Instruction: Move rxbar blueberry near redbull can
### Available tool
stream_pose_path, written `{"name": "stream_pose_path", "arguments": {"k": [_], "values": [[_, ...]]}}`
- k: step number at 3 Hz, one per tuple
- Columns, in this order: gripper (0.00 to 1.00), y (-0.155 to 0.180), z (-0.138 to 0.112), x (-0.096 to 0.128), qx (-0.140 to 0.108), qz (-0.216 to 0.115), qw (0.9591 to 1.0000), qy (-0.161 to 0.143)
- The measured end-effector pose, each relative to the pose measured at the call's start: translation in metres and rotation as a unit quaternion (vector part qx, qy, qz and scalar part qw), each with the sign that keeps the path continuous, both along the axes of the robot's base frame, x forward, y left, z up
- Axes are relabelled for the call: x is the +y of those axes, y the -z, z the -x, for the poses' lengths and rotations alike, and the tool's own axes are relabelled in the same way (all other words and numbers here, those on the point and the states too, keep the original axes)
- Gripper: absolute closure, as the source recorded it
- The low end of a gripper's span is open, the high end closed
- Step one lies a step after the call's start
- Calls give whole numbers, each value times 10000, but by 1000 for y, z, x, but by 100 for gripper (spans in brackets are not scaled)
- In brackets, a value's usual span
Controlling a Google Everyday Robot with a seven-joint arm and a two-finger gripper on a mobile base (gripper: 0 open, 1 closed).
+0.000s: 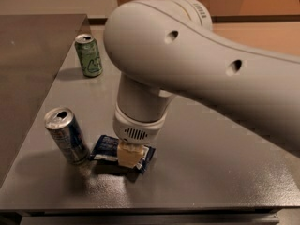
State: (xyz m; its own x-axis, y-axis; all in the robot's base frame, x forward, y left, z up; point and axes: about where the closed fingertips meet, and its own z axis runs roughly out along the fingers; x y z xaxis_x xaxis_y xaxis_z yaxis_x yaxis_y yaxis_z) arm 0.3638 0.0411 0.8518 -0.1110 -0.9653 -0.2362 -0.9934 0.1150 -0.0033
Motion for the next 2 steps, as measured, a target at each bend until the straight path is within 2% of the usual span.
{"name": "stream_pose_path", "arguments": {"k": [2], "values": [[12,6,-5,6,36,21,10000,26]]}}
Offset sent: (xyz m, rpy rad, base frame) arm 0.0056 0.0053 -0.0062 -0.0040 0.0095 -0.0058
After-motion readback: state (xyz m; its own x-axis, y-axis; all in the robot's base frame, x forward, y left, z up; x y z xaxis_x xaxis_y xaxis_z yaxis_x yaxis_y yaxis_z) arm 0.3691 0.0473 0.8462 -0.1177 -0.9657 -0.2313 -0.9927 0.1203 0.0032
